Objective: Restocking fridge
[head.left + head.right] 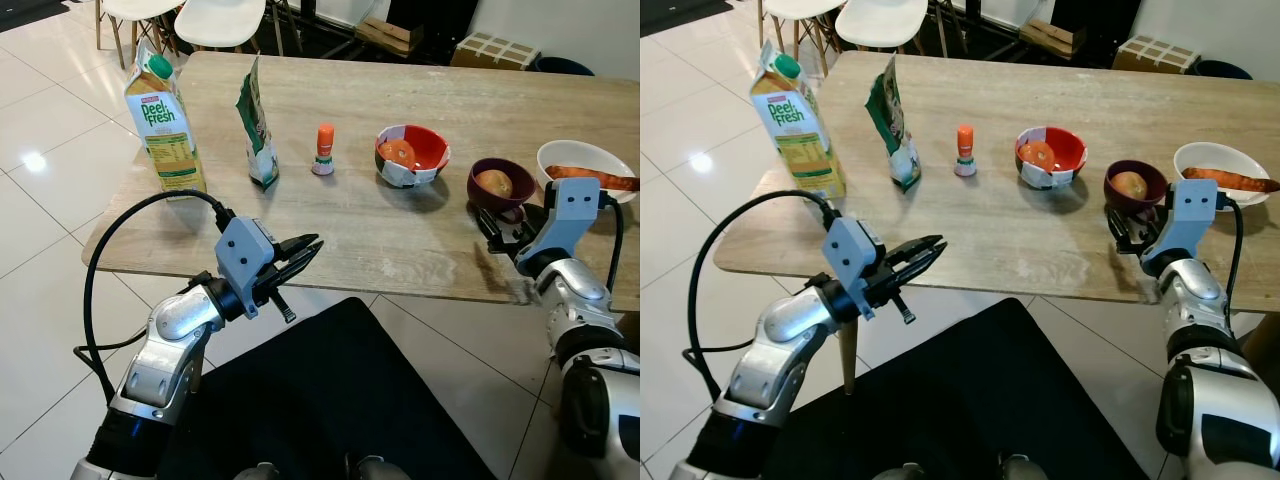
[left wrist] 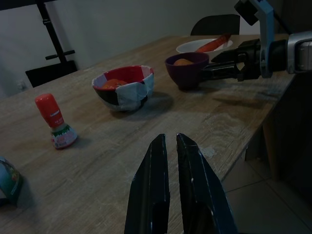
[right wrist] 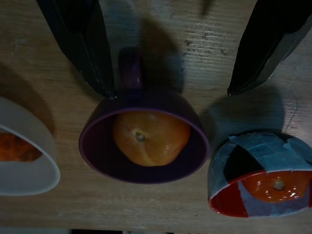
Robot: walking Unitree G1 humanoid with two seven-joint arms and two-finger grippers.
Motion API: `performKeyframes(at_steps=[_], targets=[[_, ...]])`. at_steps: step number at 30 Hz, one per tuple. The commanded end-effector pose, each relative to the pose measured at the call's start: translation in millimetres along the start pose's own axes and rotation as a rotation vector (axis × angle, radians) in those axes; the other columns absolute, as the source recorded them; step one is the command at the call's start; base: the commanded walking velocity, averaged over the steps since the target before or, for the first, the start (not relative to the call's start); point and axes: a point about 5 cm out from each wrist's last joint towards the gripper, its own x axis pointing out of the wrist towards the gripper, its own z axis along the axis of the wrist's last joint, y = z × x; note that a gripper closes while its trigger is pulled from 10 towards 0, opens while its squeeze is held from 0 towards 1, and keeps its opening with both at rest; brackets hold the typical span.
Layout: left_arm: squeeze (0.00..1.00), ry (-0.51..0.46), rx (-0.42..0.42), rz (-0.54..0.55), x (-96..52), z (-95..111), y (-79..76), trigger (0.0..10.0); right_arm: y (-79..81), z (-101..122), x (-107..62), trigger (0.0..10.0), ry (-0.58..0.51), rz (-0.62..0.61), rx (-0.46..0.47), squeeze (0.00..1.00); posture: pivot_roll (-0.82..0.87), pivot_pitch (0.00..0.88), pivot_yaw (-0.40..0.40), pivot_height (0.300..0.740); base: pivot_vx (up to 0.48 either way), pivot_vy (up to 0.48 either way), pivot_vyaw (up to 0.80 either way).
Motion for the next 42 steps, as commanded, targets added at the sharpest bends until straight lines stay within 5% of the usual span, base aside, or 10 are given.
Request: performKeyframes(at_steps=[1,17,42], targets=[[0.00,-0.003,0.001,-0.008,0.6,-0.8,-1.3,10.0,-1.1,-10.5,-4.2,10.0,0.034,-0.020,0.025,0.00,0.00,0.164,0.007,0.740,0.000,0.000,0.00],[0.00,0.011,0.037,-0.037,-3.7,7.0,9.3,10.0,16.4,-20.0,-1.3,10.0,0.009,-0.033,0.133,0.00,0.08,0.142,0.073,0.740,0.000,0.000,0.00],[0.00,-0.002,0.060,0.016,1.3,7.3,15.3,10.0,14.5,-9.0,2.0,10.0,-0.086,-0.171,0.147,0.00,0.06,0.137,0.063,0.740,0.000,0.000,0.00]])
